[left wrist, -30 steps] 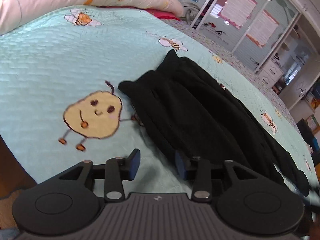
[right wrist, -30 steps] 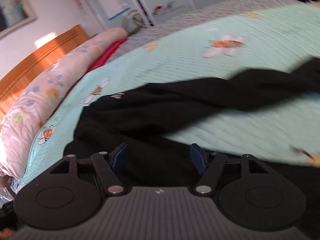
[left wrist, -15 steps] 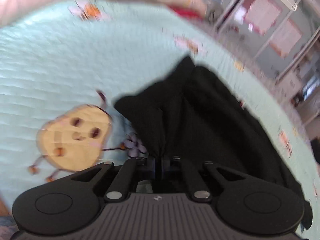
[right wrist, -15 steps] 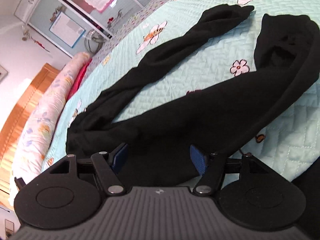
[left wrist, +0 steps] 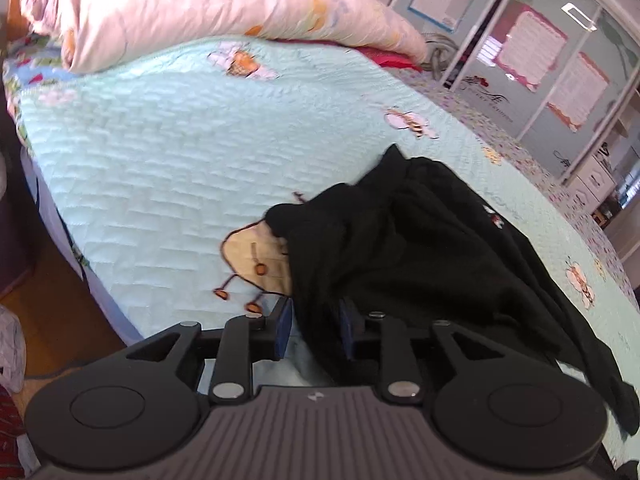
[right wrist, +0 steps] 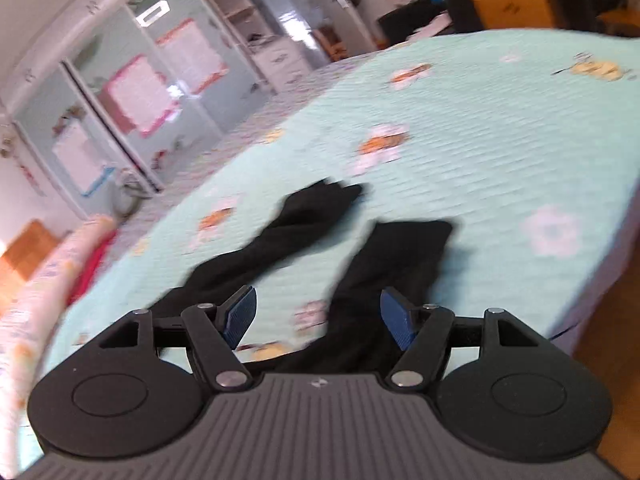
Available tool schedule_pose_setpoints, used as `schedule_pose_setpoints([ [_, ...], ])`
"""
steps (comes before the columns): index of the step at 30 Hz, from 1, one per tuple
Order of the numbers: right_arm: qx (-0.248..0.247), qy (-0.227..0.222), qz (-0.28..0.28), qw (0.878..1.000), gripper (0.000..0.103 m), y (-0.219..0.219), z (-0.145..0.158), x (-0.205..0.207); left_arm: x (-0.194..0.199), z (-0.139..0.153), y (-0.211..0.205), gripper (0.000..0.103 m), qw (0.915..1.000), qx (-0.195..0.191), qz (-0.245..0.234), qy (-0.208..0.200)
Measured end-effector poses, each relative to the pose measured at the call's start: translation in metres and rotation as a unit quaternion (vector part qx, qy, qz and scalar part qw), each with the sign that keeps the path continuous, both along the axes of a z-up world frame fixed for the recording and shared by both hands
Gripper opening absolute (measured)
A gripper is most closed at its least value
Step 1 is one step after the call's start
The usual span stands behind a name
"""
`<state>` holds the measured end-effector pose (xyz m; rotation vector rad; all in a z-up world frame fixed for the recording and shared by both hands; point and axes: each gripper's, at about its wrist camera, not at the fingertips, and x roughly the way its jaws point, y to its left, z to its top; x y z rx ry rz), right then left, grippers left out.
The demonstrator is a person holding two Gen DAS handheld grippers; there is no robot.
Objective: Fold clothes
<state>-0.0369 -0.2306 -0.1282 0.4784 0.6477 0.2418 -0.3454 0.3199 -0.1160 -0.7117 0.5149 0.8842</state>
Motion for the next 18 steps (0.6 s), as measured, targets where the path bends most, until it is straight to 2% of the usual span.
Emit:
schedule_pose_setpoints([
  [3,-0.001,0.024,-0.036,0.999,0.069,-0.024,-0.012,0.021,0.007,0.012,-0.010,0.031,0.9999,0.011,-0.010,-0.007],
  [6,0.041,0.075,-0.063,0.994,0.069,-0.042,-0.034,0.053,0.014,0.020,-0.019,0.036,0.9996,0.017,-0.024,-0.002],
  [8,0.062,0.088,-0.053,0.993,0.069,-0.041,-0.042,0.067,0.018,0.020,-0.024,0.036,0.9995,0.015,-0.029,0.003],
  [9,0.072,0.095,-0.048,0.992,0.062,-0.040,-0.046,0.075,0.020,0.020,-0.027,0.036,0.9994,0.013,-0.032,0.006],
  [10,0.082,0.102,-0.043,0.991,0.032,-0.039,-0.050,0.082,0.021,0.019,-0.029,0.036,0.9993,0.011,-0.034,0.009],
  [11,0.092,0.108,-0.038,0.989,0.015,-0.039,-0.054,0.089,0.023,0.018,-0.031,0.036,0.9992,0.009,-0.037,0.012],
  [12,0.103,0.108,-0.031,0.988,0.006,-0.037,-0.053,0.095,0.026,0.018,-0.033,0.036,0.9991,0.009,-0.039,0.014],
  [14,0.130,0.072,-0.013,0.989,0.006,-0.030,-0.031,0.100,0.030,0.018,-0.038,0.036,0.9988,0.010,-0.044,0.016],
  [16,0.149,0.015,-0.007,0.989,0.005,-0.029,0.000,0.097,0.034,0.020,-0.043,0.036,0.9985,0.012,-0.052,0.013],
  [18,0.177,-0.039,-0.011,0.983,0.005,-0.038,0.025,0.091,0.039,0.021,-0.050,0.036,0.9979,0.015,-0.061,0.011],
])
